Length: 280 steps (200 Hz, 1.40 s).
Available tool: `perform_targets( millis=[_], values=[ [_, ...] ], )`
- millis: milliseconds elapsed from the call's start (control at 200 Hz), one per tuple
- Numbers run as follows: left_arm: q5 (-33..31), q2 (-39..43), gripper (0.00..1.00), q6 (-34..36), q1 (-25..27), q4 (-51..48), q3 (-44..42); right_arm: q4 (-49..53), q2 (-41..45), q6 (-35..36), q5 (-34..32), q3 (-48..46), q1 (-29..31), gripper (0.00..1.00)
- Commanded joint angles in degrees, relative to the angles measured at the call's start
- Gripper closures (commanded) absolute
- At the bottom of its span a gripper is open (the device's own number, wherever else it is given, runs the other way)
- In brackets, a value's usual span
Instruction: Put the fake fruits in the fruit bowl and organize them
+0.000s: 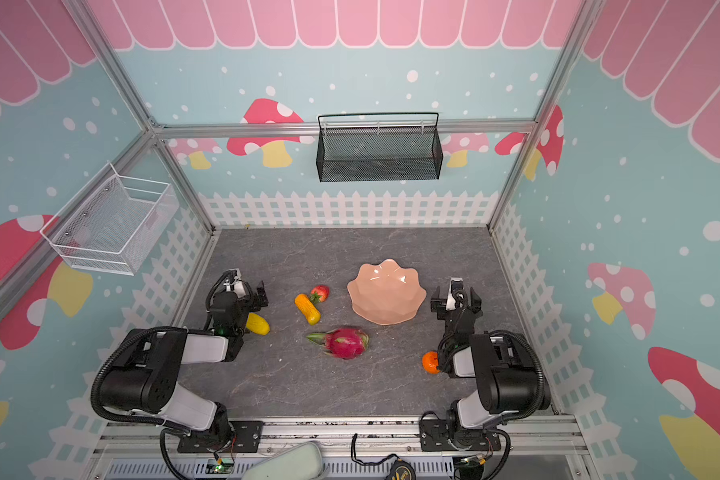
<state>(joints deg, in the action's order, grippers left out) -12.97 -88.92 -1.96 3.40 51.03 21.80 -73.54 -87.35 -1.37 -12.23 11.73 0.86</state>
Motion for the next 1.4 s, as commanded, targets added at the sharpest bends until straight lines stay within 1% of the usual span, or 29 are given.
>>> perform_targets(
  millis=[0, 405, 605, 645, 706, 736, 761, 781, 786, 796, 806, 816, 826, 851, 866, 886, 951, 981, 1001, 1016, 1021, 1051, 1091, 1116, 1141, 1201, 1216, 1311, 1396],
  values=[
    [1.26, 0.73, 0.0, 0.37, -0.07, -0.43, 0.72, -2.05, 0.16, -0.13, -0.4, -0.53, 0.26, 0.02],
    [3.03, 0.78, 0.0, -0.07, -1.03, -1.12, 1.05, -2.01, 0.23, -0.18, -0.31, -0.48, 0.28, 0.02],
    [5.42, 1.03, 0.0, -0.77, -2.21, -1.14, 0.89, -2.89, 0.49, -0.08, -0.55, -0.87, 0.33, 0.02],
    [5.78, 1.51, 0.0, -0.63, -2.17, -0.48, 0.5, -2.92, 1.86, 0.65, -0.86, -1.24, 0.79, 0.02],
    [5.06, 4.7, 0.0, -0.03, -1.49, -0.8, -0.55, 4.15, 7.63, 1.21, -1.59, -0.74, 1.9, 0.02],
    [3.04, 7.23, 0.0, 0.99, -0.04, -3.23, -0.51, 10.15, 11.67, 0.58, -1.88, 0.32, 2.35, 0.02],
    [-0.21, 9.93, 0.0, 1.95, 2.01, -6.53, 0.12, 16.04, 15.07, -0.49, -1.22, 1.61, 2.46, 0.02],
    [-2.71, 11.99, 0.0, 2.82, 3.56, -10.08, 1.11, 21.47, 17.49, -1.66, -0.1, 2.9, 2.42, 0.02],
    [-3.26, 12.49, 0.0, 3.05, 4.17, -11.35, 1.39, 21.47, 17.97, -2.18, 0.18, 3.23, 2.45, 0.02],
    [-4.23, 13.37, 0.0, 3.33, 4.95, -13.31, 1.93, 25.94, 19.56, -2.52, 0.56, 3.99, 2.47, 0.02],
    [-4.77, 14.38, 0.0, 3.53, 6.09, -15.54, 2.76, 27.11, 20.83, -3.26, 1.45, 4.84, 2.47, 0.02],
    [-4.98, 15.09, 0.0, 3.6, 6.82, -17.54, 3.43, 31.15, 21.94, -3.45, 2.37, 5.49, 2.52, 0.02],
    [-6.46, 15.97, 0.0, 3.51, 7.66, -19.63, 4.19, 32.17, 23.01, -4.15, 3.26, 6.35, 2.53, 0.02],
    [-7.0, 17.4, 0.0, 3.22, 10.07, -23.36, 5.88, 38.84, 25.35, -4.69, 5.78, 8.03, 2.67, 0.02],
    [-6.55, 17.91, 0.0, 3.11, 11.37, -24.84, 6.72, 40.43, 26.66, -5.29, 7.06, 8.78, 2.78, 0.02],
    [-5.78, 18.54, 0.0, 3.34, 12.9, -26.6, 7.82, 43.62, 28.08, -6.23, 8.77, 9.71, 3.05, 0.02],
    [3.43, 19.47, 0.0, 6.31, 18.28, -35.62, 12.31, 52.53, 32.1, -8.76, 16.89, 12.2, 3.8, 0.02],
    [9.06, 19.56, 0.0, 8.18, 19.74, -41.26, 15.08, 55.54, 33.45, -9.77, 20.14, 12.98, 4.4, 0.02],
    [13.27, 19.41, 0.0, 9.54, 22.23, -45.46, 16.86, 57.75, 34.0, -10.73, 21.56, 13.53, 4.98, 0.02],
    [16.98, 19.21, 0.0, 10.68, 23.16, -48.82, 18.26, 59.38, 34.31, -11.37, 22.8, 13.86, 5.28, 0.02],
    [19.44, 19.21, 0.0, 10.98, 23.46, -49.75, 18.62, 59.87, 34.46, -11.55, 23.1, 13.99, 5.42, 0.02],
    [26.04, 18.55, 0.0, 13.09, 25.31, -55.14, 20.8, 62.27, 34.9, -12.41, 26.92, 14.53, 6.13, 0.02],
    [31.51, 17.18, 0.0, 15.94, 28.13, -61.32, 23.03, 64.28, 34.98, -13.49, 31.34, 14.87, 7.47, 0.02],
    [32.38, 16.53, 0.0, 18.0, 30.48, -64.3, 24.07, 65.46, 34.82, -14.46, 33.5, 14.99, 8.43, 0.02],
    [31.49, 15.81, 0.0, 19.91, 33.06, -66.0, 24.68, 66.41, 34.44, -15.37, 35.74, 15.22, 9.38, 0.02],
    [28.85, 14.63, 0.0, 23.85, 38.64, -67.19, 24.57, 67.61, 33.59, -17.38, 41.47, 15.35, 11.69, 0.02],
    [28.68, 14.46, 0.0, 26.45, 39.48, -67.15, 24.29, 67.74, 33.57, -17.75, 42.81, 15.28, 12.26, 0.02],
    [30.85, 12.42, 0.0, 28.79, 41.71, -67.07, 23.81, 68.71, 35.17, -19.45, 49.29, 13.88, 16.36, 0.02],
    [31.39, 10.8, 0.0, 30.3, 43.1, -66.25, 23.9, 72.7, 38.56, -19.86, 50.19, 13.35, 19.53, 0.02]
  ],
)
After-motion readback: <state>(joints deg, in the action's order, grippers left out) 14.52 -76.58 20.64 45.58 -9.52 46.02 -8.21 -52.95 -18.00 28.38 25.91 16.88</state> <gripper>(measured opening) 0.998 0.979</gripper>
